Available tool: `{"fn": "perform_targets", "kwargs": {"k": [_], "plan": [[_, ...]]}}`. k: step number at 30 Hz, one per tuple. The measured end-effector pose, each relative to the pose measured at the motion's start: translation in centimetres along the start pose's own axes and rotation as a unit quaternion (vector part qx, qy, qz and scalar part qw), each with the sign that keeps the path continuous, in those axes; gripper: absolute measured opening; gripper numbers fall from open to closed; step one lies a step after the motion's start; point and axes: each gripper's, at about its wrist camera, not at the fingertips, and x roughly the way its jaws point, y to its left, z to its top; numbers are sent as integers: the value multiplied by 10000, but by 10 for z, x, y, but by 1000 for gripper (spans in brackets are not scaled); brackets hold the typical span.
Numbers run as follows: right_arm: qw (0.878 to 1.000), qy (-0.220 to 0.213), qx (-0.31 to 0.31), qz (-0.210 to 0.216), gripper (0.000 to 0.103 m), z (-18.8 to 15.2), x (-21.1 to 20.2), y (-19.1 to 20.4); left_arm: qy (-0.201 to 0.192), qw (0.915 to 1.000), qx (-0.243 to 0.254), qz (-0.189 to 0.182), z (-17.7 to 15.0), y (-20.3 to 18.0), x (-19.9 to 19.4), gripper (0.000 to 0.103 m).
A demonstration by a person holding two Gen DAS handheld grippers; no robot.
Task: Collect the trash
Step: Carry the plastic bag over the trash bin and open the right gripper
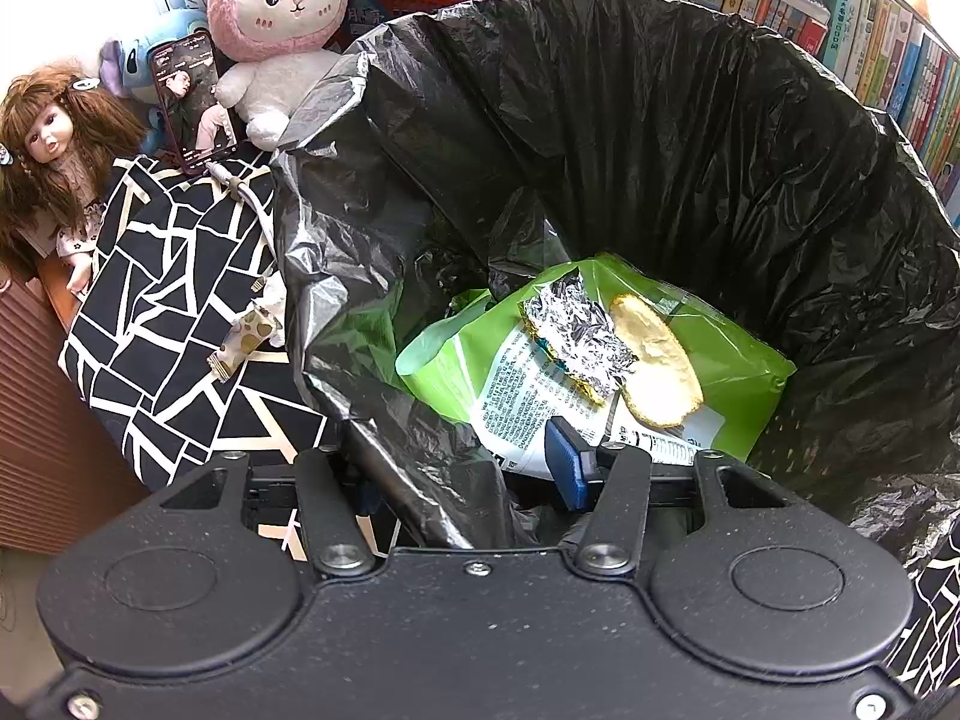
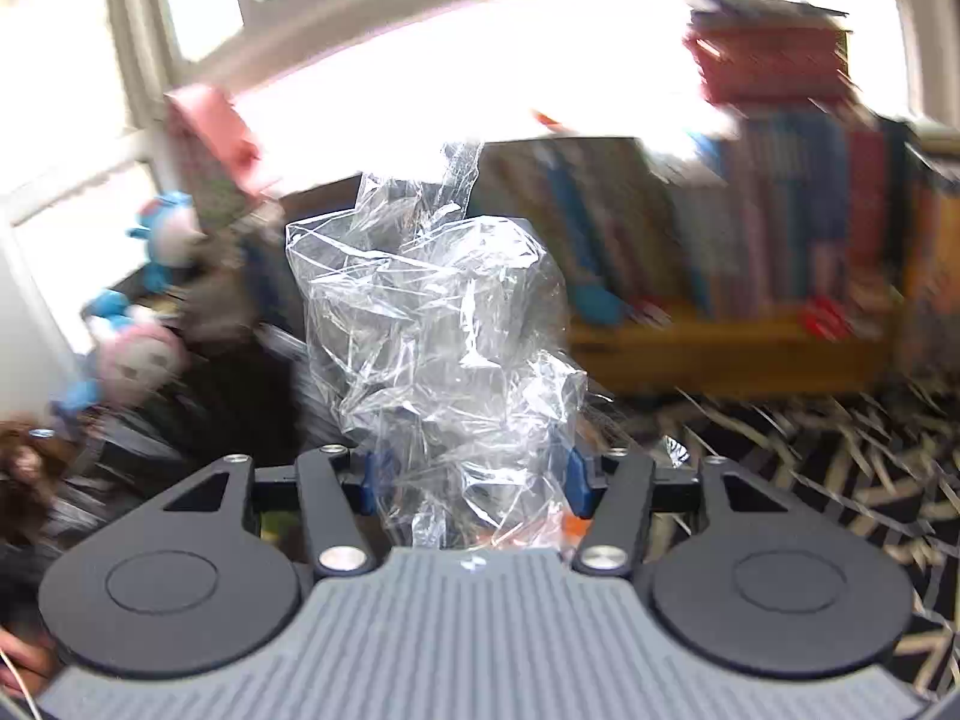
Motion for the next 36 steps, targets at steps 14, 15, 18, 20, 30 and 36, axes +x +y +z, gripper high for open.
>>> {"fn": "perform_targets", "kwargs": {"k": [14,15,18,20,30,36], "plan": [[9831,88,-779,1652,61,32,38,117,-44,10000,-64,-26,-1,1,-1,50],[9820,158,-796,1705,61,31,43,121,-42,10000,-63,-25,-1,1,-1,50],[9800,296,-839,1783,63,27,51,129,-42,10000,-59,-26,-1,1,-1,50],[9794,355,-861,1794,64,26,56,131,-46,10000,-58,-29,-1,1,-1,50],[9791,555,-813,1780,81,21,66,132,-41,10000,-43,-32,-1,1,-1,50],[9791,569,-806,1779,86,20,65,131,-41,10000,-47,-34,-1,1,-1,50]]}}
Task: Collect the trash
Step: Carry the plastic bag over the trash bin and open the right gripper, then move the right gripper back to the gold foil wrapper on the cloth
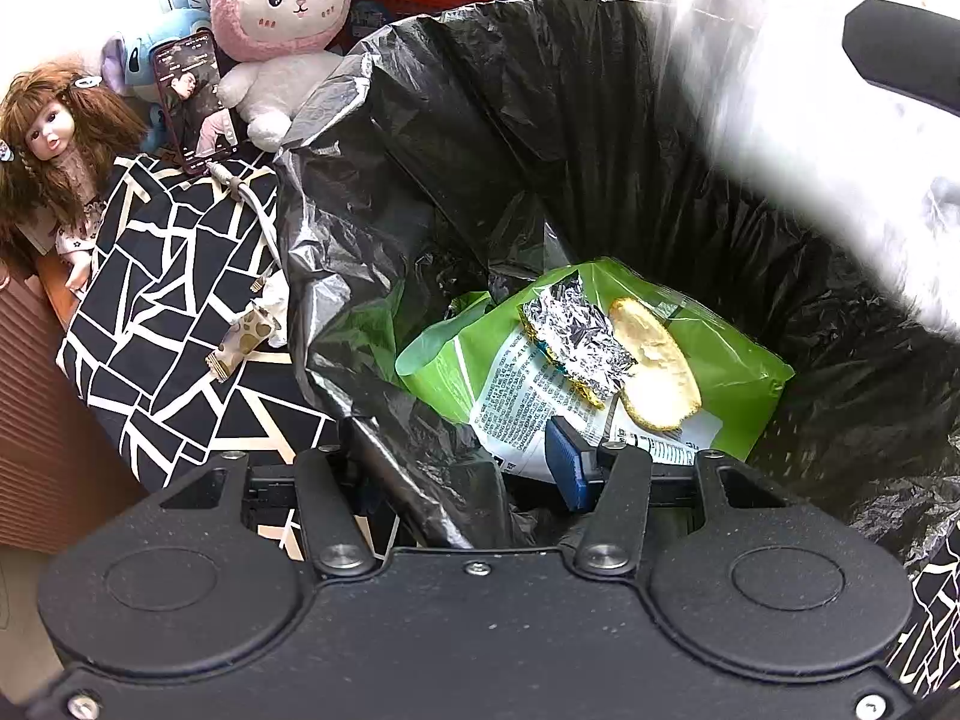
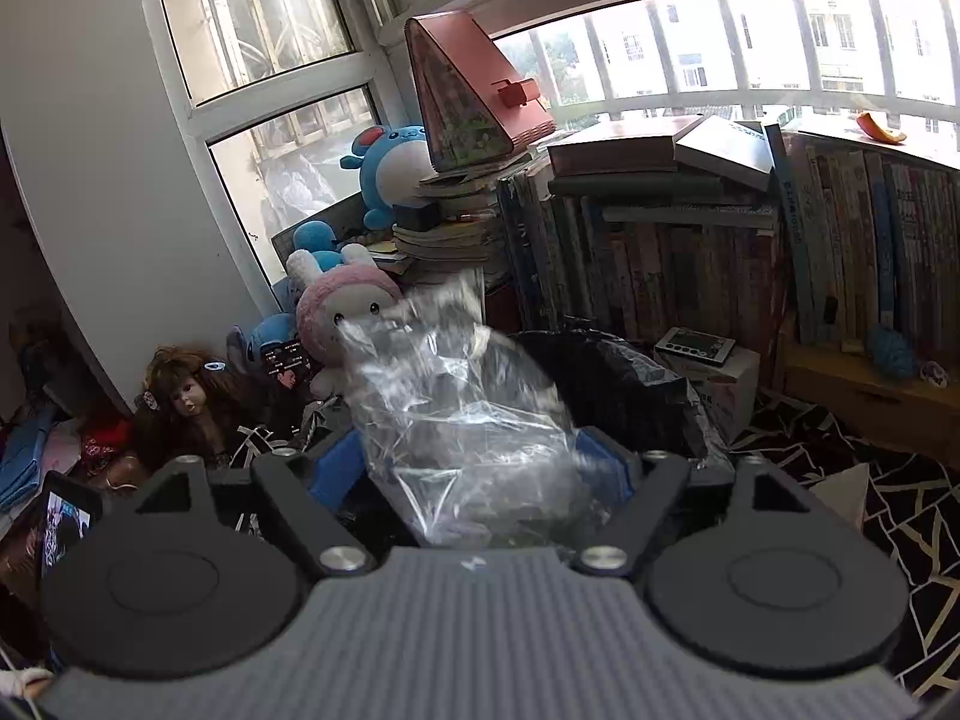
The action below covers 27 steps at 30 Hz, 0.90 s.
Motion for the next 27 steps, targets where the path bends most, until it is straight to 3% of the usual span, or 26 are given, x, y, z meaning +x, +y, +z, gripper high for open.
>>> {"fn": "perform_targets", "kwargs": {"k": [13,27], "plan": [[9999,-67,101,-88,91,-3,-6,-8,-2,10000,0,0,0,0,0,50],[9913,-672,278,-1098,94,-15,-45,-47,-2,10000,3,-1,0,0,0,50]]}}
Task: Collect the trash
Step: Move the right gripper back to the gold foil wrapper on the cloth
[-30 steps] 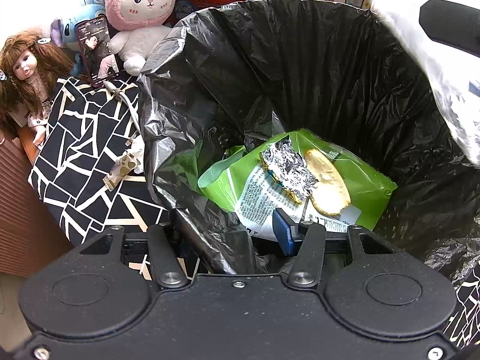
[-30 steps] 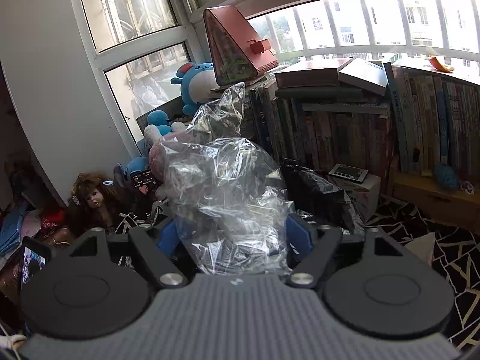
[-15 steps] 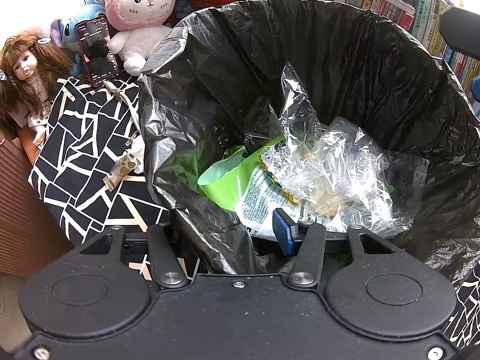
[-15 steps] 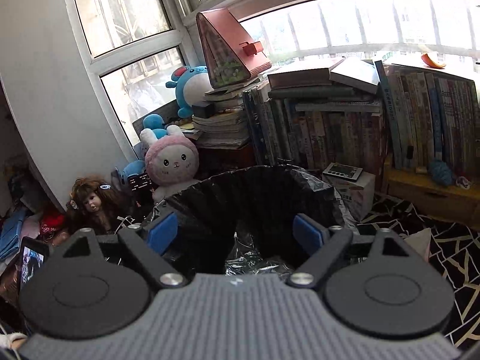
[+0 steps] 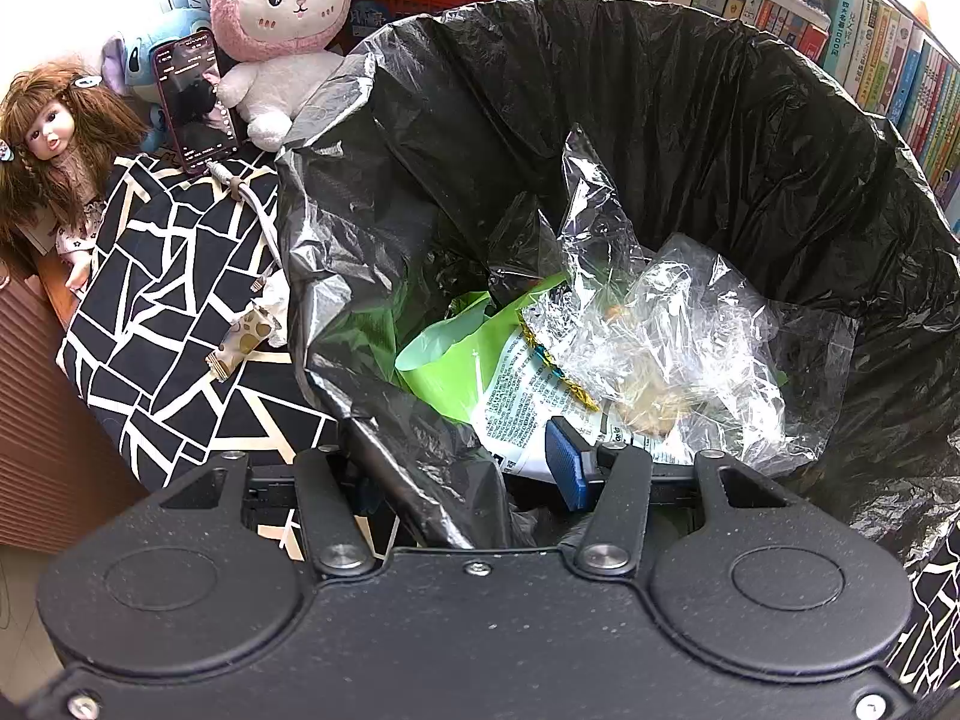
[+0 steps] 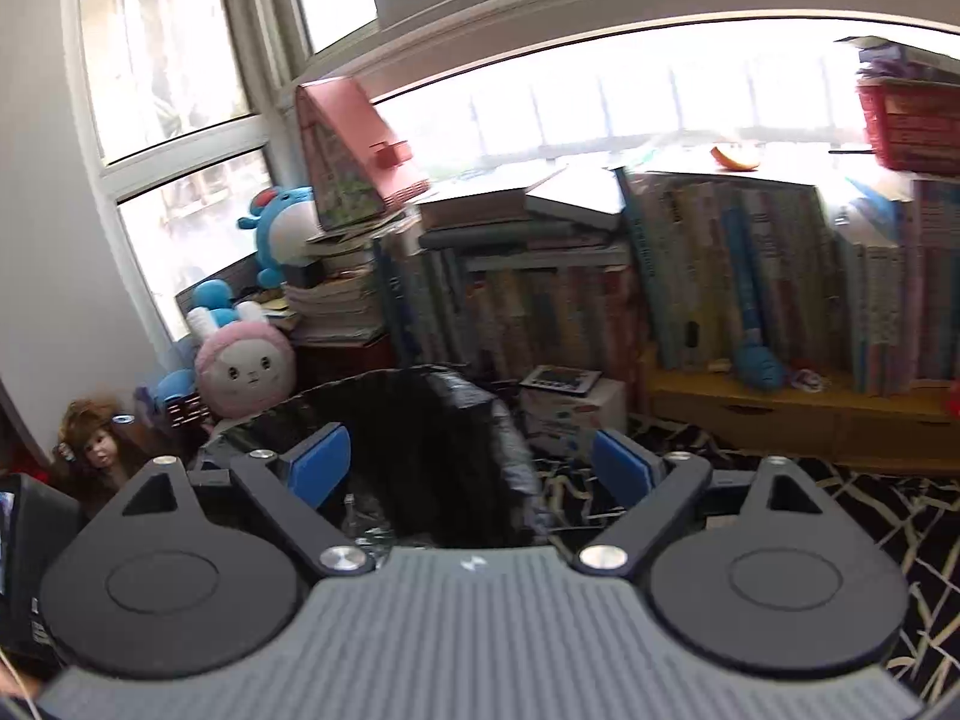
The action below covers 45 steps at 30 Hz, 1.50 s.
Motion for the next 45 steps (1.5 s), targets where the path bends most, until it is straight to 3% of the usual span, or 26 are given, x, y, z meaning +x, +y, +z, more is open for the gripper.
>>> {"fn": "perform_targets", "kwargs": {"k": [8,15,18,20,25,36,45], "plan": [[9966,76,159,-808,99,-21,-11,-48,1,10000,-1,2,0,0,0,50],[9890,710,253,-1273,100,-66,1,-78,-1,10000,-1,2,0,0,0,50],[9850,1148,329,-1247,94,-91,14,-89,-1,10000,1,5,0,0,0,50],[9761,1633,422,-1371,89,-109,30,-98,5,10000,10,9,0,0,0,50],[9599,2361,206,-1495,88,-147,57,-103,5,10000,8,8,0,1,0,50],[9474,2891,-228,-1357,88,-175,84,-98,9,10000,51,49,0,2,0,50],[9401,3148,-119,-1304,85,-182,103,-103,-15,9999,92,103,0,-3,-1,50]]}}
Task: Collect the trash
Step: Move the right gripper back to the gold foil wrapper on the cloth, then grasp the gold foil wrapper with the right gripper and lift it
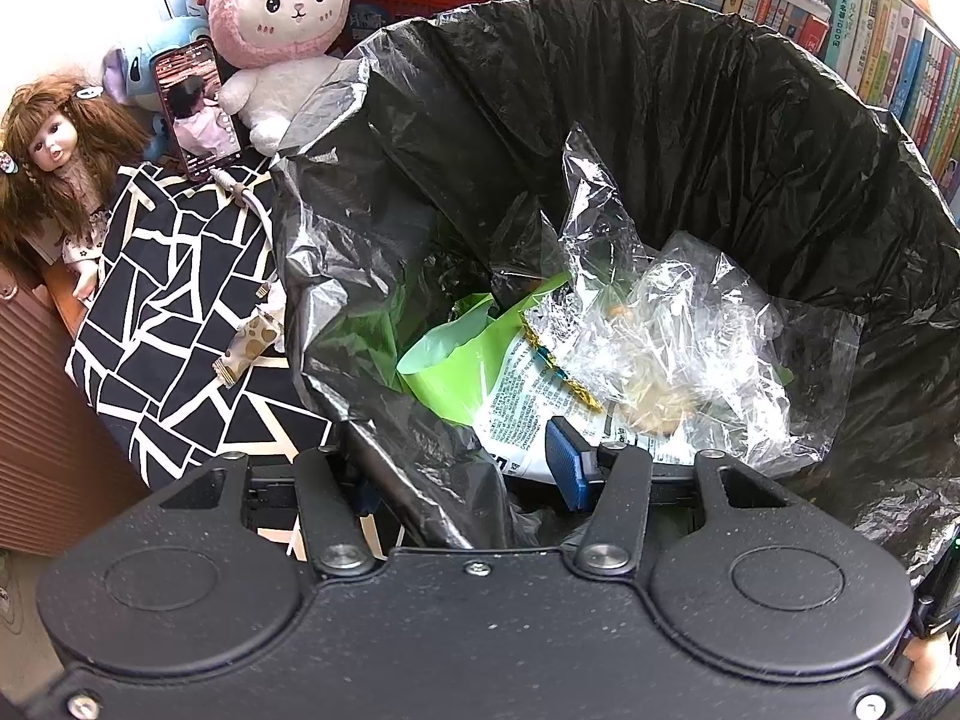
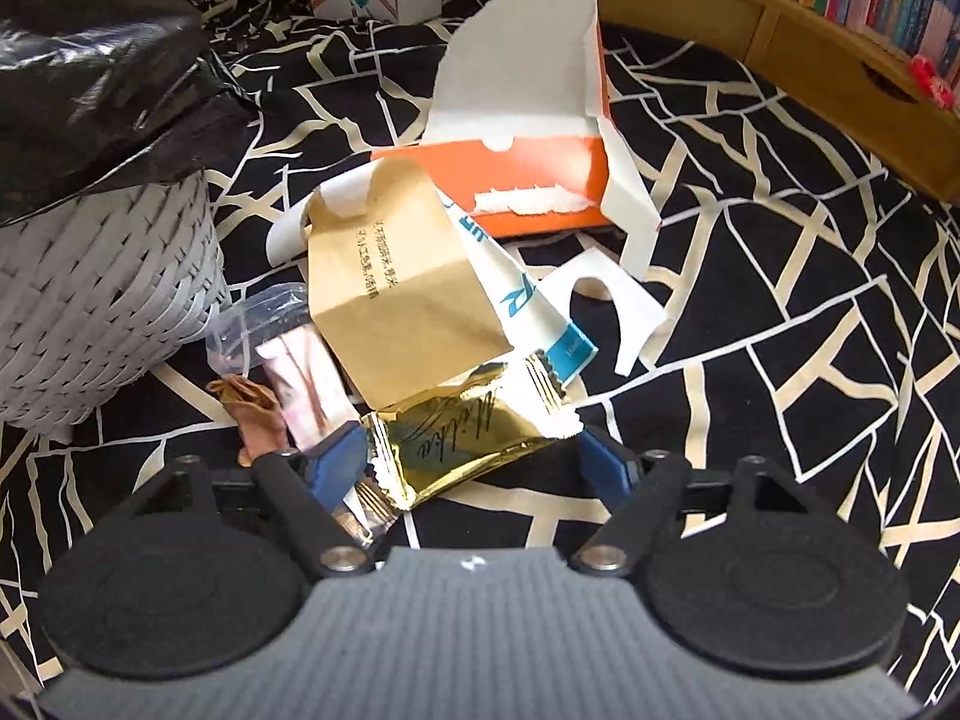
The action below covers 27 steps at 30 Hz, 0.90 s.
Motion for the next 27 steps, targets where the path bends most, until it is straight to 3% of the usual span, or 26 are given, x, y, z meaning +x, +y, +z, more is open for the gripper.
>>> {"fn": "perform_targets", "kwargs": {"k": [20,27], "plan": [[9983,-442,338,174,19,-4,-39,-8,-15,10000,7,-17,1,0,-1,51],[9944,-785,662,248,16,-2,-66,-16,-18,10000,4,-40,1,-1,0,52]]}}
